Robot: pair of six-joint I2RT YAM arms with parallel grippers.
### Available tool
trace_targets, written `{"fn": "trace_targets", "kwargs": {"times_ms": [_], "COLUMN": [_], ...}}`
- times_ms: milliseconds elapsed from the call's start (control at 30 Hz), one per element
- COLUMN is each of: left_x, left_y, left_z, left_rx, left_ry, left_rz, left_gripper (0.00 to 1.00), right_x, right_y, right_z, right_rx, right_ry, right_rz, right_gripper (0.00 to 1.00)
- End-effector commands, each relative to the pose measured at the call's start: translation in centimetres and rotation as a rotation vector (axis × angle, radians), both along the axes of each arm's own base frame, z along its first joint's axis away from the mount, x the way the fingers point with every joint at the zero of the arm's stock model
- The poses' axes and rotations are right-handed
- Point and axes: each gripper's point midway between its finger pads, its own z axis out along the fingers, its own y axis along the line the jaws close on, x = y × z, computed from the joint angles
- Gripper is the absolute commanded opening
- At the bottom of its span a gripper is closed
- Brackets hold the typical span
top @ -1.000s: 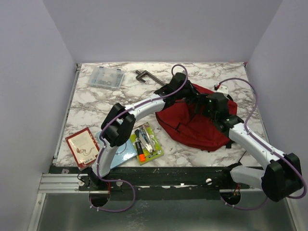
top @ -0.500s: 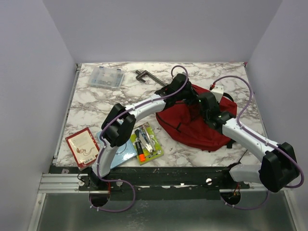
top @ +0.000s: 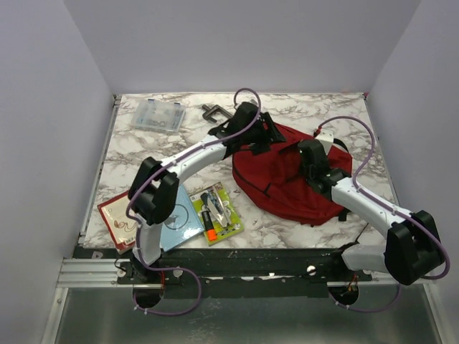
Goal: Pack the student bag
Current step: Unzip the student bag at the center of the board, then pick up the stationery from the center of the board.
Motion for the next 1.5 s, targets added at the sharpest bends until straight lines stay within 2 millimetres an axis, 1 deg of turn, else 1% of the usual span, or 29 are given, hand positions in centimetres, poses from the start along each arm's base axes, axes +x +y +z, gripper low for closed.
{"fn": "trace_targets", "kwargs": {"times_ms": [0, 33, 67, 100, 133, 167, 200, 233, 267, 300, 333, 367, 400, 467, 500, 533, 567, 600, 667, 733, 833, 933, 967, 1033, 1100, 1233, 1333, 1467], "left_x": [-1.5, -2.2, -2.9, -3.9, -5.0, -6.1, -7.2, -8.3, -9.2, -10.4, -11.4, -12.6, -13.8, -16.3, -17.3, -18.5, -19.2, -20.2, -21.8, -22.9, -23.5, -23.8, -23.9, -23.8, -23.6, -23.3, -23.7, -25.2], "left_y": [5.9, 7.0, 8.2, 9.3, 10.3, 11.4, 12.6, 14.1, 15.4, 16.8, 17.9, 19.1, 20.1, 21.8, 22.5, 22.9, 23.3, 23.7, 23.9, 24.0, 24.6, 25.5, 25.6, 25.7, 25.7, 25.5, 24.9, 23.7], "left_z": [2.3, 2.2, 2.6, 2.1, 2.1, 1.2, 1.0, -0.2, -0.6, -1.9, -2.3, -3.3, -3.7, -5.3, -5.8, -6.7, -7.0, -7.9, -9.0, -10.0, -11.4, -12.4, -12.5, -12.6, -12.5, -12.2, -11.9, -12.2], "left_rx": [0.063, 0.085, 0.103, 0.128, 0.150, 0.181, 0.203, 0.246, 0.272, 0.311, 0.328, 0.355, 0.362, 0.373, 0.373, 0.381, 0.383, 0.393, 0.407, 0.449, 0.530, 0.615, 0.621, 0.624, 0.632, 0.640, 0.615, 0.580], "left_ry": [-0.081, -0.089, -0.104, -0.103, -0.112, -0.101, -0.108, -0.092, -0.090, -0.070, -0.063, -0.038, -0.027, 0.009, 0.020, 0.038, 0.042, 0.069, 0.103, 0.123, 0.160, 0.179, 0.184, 0.183, 0.173, 0.161, 0.182, 0.250], "left_rz": [-0.006, -0.007, -0.007, -0.011, -0.020, -0.024, -0.023, -0.011, 0.003, 0.012, 0.018, 0.028, 0.041, 0.059, 0.078, 0.084, 0.102, 0.112, 0.115, 0.115, 0.123, 0.133, 0.139, 0.143, 0.143, 0.133, 0.122, 0.100], "left_gripper": [0.78, 0.80, 0.81, 0.82, 0.83, 0.83, 0.83, 0.83, 0.83, 0.84, 0.83, 0.83, 0.83, 0.83, 0.80, 0.79, 0.77, 0.76, 0.72, 0.72, 0.71, 0.67, 0.66, 0.65, 0.63, 0.54, 0.53, 0.56], "right_x": [0.4, 0.5, 0.5, 0.5, 0.5, 0.5, 0.4, 0.5, 0.5, 0.5, 0.5, 0.5, 0.4, 0.2, 0.2, 0.2, 0.3, 0.4, 0.4, 0.3, 0.4, 0.0, -0.1, 0.3, 0.3, -0.2, -0.3, 0.0], "right_y": [0.8, 1.0, 1.2, 1.3, 1.6, 1.9, 2.1, 2.1, 2.2, 2.3, 2.3, 2.6, 2.8, 2.8, 2.6, 2.7, 2.9, 3.1, 3.4, 3.4, 3.7, 3.8, 3.7, 3.9, 4.0, 4.2, 4.2, 4.2], "right_z": [-0.5, -0.4, -0.3, -0.4, -0.3, -0.2, -0.2, -0.1, 0.0, 0.0, 0.1, 0.2, 0.3, 0.4, 0.4, 0.5, 0.6, 0.7, 0.5, 0.1, -0.3, -0.9, -1.1, -0.8, -0.8, -0.3, 0.1, -0.1], "right_rx": [0.033, 0.036, 0.044, 0.047, 0.057, 0.062, 0.067, 0.068, 0.067, 0.066, 0.069, 0.079, 0.088, 0.095, 0.094, 0.099, 0.107, 0.114, 0.121, 0.121, 0.135, 0.140, 0.139, 0.145, 0.141, 0.166, 0.168, 0.163], "right_ry": [-0.009, -0.014, -0.020, -0.020, -0.021, -0.021, -0.020, -0.023, -0.023, -0.020, -0.019, -0.022, -0.028, -0.040, -0.041, -0.045, -0.048, -0.052, -0.049, -0.040, -0.040, -0.025, -0.020, -0.042, -0.031, -0.051, -0.072, -0.067], "right_rz": [0.081, 0.100, 0.114, 0.127, 0.148, 0.166, 0.178, 0.183, 0.189, 0.197, 0.201, 0.211, 0.224, 0.226, 0.222, 0.222, 0.231, 0.240, 0.252, 0.247, 0.261, 0.267, 0.265, 0.268, 0.273, 0.290, 0.294, 0.291], "right_gripper": [0.01, 0.01, 0.01, 0.01, 0.01, 0.01, 0.01, 0.01, 0.01, 0.01, 0.01, 0.01, 0.01, 0.01, 0.01, 0.01, 0.01, 0.01, 0.01, 0.01, 0.01, 0.01, 0.01, 0.01, 0.01, 0.01, 0.01, 0.01]}}
